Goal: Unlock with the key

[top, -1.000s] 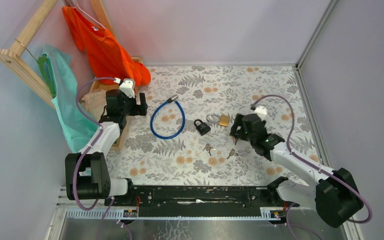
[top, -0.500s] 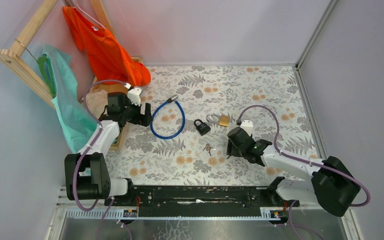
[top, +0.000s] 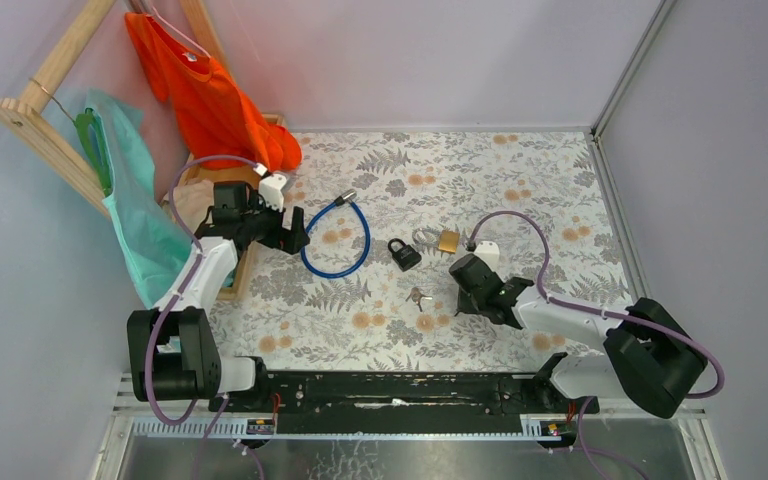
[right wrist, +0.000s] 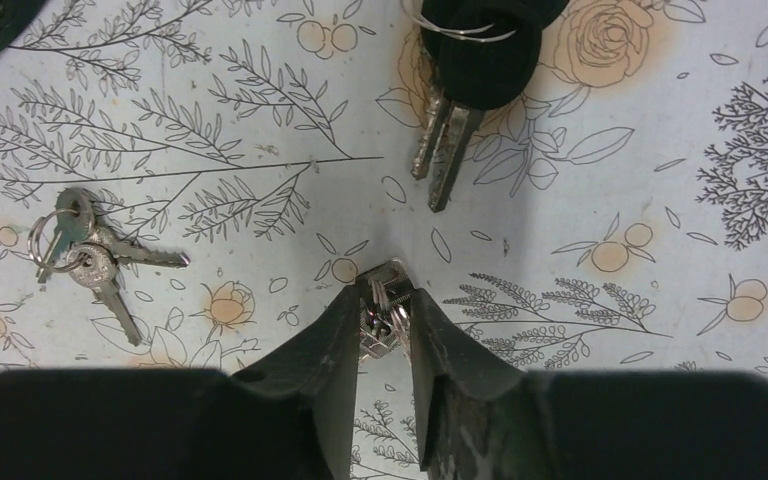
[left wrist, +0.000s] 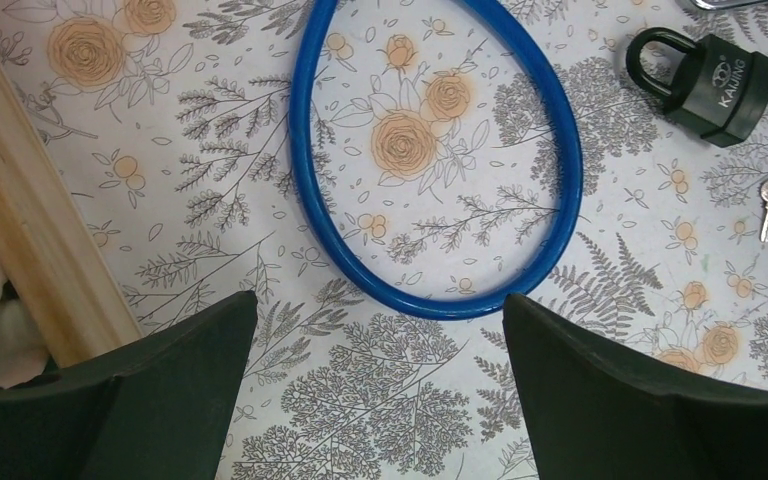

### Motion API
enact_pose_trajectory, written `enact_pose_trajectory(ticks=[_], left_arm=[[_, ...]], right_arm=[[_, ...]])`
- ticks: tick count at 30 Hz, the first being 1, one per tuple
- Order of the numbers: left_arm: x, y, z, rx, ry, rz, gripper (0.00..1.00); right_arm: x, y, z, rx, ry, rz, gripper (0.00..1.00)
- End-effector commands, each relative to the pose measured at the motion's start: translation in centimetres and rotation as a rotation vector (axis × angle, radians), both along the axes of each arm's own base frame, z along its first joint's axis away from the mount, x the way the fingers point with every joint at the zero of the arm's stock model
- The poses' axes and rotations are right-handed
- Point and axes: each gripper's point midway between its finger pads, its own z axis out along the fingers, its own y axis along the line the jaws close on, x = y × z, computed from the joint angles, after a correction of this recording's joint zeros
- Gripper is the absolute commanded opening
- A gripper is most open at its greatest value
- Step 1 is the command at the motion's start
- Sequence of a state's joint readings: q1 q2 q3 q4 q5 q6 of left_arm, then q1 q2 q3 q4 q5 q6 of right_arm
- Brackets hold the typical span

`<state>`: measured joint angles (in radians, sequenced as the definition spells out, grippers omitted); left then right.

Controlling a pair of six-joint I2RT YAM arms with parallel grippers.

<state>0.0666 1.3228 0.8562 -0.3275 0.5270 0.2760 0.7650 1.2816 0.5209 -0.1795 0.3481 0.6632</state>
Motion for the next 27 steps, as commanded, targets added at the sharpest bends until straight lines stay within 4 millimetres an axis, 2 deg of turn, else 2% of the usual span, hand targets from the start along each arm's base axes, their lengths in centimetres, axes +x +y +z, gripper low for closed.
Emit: enact_pose_trajectory(ticks=[1, 9, 14, 21, 27], left_arm=[[0.0, -0.7, 1.8, -0.022, -0.034, -0.055, 1.00], [-0.7, -1.7, 2.0, -0.055, -0.015, -0.121, 1.00], [-1.5, -3.0, 2.0, -0.088, 0.005, -0.187, 1.00], [-2.2, -4.2, 2.0, -0.109, 0.024, -0.255, 1.00], [-3.7, -6.4, 1.7, -0.157, 0.063, -0.358, 1.00]], right_arm=[[-0.6, 1.2, -0.1, 0.037, 0.039, 0.037, 0.25], [-1.2, 2.8, 1.0, 0.123, 0.047, 0.104, 0.00], [-0.8, 4.7, 2.8, 0.198, 0.006, 0.190, 0.00], [-0.3, 5.8, 4.7, 0.223, -0.030, 0.254, 0.00], [-0.3, 6.8, 6.5, 0.262, -0.052, 0.314, 0.00]])
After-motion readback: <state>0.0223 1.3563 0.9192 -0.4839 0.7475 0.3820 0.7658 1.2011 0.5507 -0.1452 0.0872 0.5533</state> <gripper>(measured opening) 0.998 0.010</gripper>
